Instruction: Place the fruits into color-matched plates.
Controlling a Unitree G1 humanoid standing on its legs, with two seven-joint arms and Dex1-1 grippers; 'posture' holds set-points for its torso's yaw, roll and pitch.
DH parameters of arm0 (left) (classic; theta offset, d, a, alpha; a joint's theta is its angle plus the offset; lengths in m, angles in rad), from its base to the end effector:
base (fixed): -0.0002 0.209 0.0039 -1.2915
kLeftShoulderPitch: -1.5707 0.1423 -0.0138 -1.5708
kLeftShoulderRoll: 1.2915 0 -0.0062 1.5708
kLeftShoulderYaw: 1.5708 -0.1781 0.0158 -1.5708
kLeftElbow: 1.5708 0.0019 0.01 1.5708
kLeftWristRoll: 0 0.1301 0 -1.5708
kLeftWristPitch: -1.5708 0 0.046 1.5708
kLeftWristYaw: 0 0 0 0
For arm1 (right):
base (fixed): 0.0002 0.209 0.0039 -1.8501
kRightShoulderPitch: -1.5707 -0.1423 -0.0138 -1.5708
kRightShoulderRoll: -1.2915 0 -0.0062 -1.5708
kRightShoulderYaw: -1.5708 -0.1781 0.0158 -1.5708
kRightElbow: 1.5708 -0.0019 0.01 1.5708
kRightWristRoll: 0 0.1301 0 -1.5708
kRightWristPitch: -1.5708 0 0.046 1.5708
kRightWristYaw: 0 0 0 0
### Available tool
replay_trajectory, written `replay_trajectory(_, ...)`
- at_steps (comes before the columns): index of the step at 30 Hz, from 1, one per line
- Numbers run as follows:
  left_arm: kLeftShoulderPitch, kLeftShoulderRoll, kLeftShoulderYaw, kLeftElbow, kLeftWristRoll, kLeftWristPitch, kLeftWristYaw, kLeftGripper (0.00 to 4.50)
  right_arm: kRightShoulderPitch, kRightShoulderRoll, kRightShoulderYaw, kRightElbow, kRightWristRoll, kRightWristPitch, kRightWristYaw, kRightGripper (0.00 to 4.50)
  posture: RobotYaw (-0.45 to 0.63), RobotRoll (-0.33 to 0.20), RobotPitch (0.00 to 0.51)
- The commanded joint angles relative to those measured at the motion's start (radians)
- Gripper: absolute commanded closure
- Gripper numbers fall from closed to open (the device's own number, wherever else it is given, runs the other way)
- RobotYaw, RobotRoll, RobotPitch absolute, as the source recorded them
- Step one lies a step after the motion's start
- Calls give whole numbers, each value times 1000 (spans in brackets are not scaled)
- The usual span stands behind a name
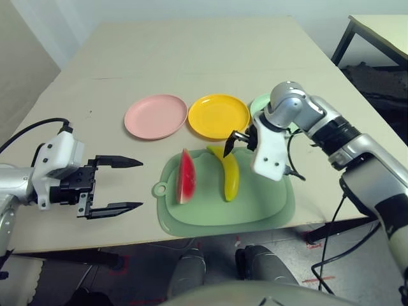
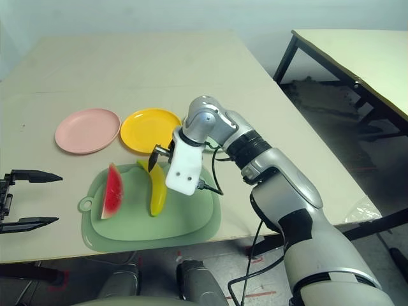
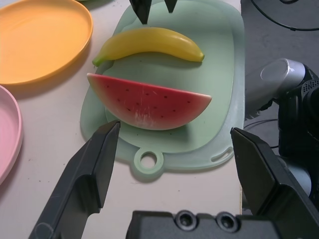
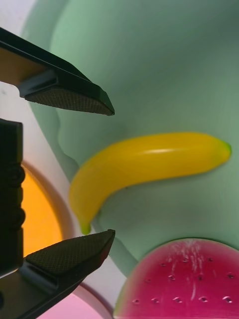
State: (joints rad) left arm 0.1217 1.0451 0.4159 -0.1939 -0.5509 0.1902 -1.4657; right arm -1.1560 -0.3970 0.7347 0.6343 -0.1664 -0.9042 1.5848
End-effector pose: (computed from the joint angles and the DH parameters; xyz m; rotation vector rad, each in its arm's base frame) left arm 0.1696 0.3266 0.2040 0.5029 0.2701 -1.2243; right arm 0.3025 -0.0682 0.2225 -1.8420 -0.3346 2.0868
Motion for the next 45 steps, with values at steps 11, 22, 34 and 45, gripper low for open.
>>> replay_trajectory(11,6,3,2,-4,11,-13,20,0,-32,54,53,141,-260,-27,-169,20,54,0,112)
replay_trajectory(22,-13,7,-12,10,17,-18,25,0,-12,11,76,148,-224,-54,-73,743,53,0,113)
replay_trajectory(34,-37,-8,-20,26,13,29,80,0,-104,15,-30,211,-81,82,-15,2856,42,0,111)
replay_trajectory(45,-91,-31,-52,39,97,56,251,0,-253,196,-72,586,-315,276,-572,2856,65,0,101)
